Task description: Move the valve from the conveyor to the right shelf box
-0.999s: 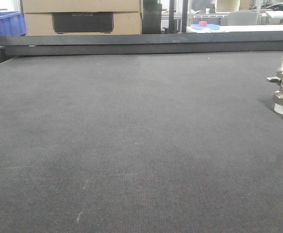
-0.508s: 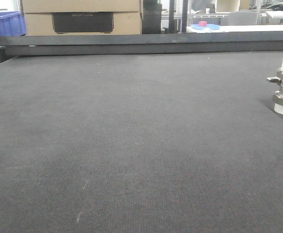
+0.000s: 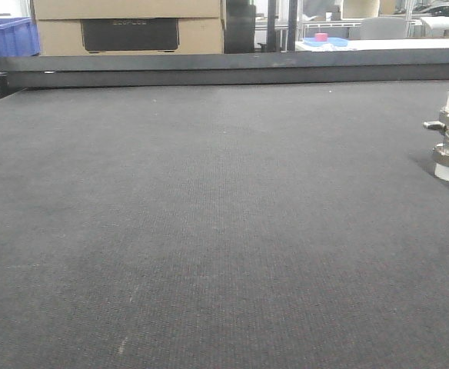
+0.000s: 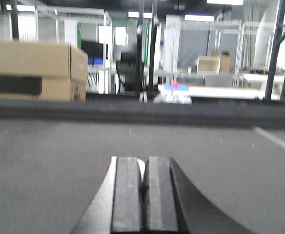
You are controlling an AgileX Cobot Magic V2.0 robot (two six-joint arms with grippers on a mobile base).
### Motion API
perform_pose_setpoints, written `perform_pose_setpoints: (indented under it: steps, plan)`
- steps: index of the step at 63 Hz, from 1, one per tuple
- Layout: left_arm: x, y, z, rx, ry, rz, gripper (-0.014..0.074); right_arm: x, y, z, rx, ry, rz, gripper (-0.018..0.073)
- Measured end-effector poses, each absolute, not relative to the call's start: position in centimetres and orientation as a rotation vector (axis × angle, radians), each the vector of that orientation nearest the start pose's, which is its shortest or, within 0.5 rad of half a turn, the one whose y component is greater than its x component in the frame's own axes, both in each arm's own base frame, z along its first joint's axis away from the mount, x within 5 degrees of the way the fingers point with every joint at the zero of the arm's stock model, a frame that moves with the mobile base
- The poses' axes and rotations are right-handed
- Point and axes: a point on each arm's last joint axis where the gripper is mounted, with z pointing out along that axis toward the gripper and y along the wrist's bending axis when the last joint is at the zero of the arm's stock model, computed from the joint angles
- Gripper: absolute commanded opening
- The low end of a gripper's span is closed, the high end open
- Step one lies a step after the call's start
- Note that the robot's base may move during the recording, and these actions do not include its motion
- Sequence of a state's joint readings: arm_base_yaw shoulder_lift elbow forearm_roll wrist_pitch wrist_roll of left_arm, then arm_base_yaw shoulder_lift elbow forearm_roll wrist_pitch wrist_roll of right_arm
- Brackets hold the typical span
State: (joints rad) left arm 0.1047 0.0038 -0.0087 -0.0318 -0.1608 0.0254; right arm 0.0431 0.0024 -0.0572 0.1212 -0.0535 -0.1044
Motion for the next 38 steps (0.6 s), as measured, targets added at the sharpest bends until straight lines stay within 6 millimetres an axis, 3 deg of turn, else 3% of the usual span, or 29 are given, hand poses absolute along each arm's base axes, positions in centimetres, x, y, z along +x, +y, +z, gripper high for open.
perform_pose_setpoints:
  steps: [4, 10, 16, 22, 27, 38]
  plan:
    - [5.1, 0.6, 24.3, -0.076, 1.306, 0.087, -0.0111, 4.6, 0.2, 25.8, -0.016, 1.34, 0.05, -0.0129]
    - [4.3, 0.5, 27.5, -0.06, 1.314, 0.101, -0.0069, 3.4, 0.2, 29.2, -0.024, 1.292, 0.056, -0.0005]
    - [4.1, 0.5, 30.4, -0.045, 1.388, 0.125, 0.0071, 2.5, 0.2, 32.4, -0.029, 1.263, 0.06, 0.0213]
    - [4.7, 0.6, 33.1, -0.045, 1.483, 0.132, 0.0283, 3.2, 0.3, 34.3, -0.032, 1.291, 0.061, 0.0441]
    - [5.5, 0.7, 34.9, -0.046, 1.537, 0.135, 0.0418, 4.2, 0.3, 35.0, -0.033, 1.331, 0.062, 0.0574]
    - [8.2, 0.9, 36.9, -0.055, 1.652, 0.123, 0.0605, 6.8, 0.5, 34.7, -0.038, 1.442, 0.056, 0.057]
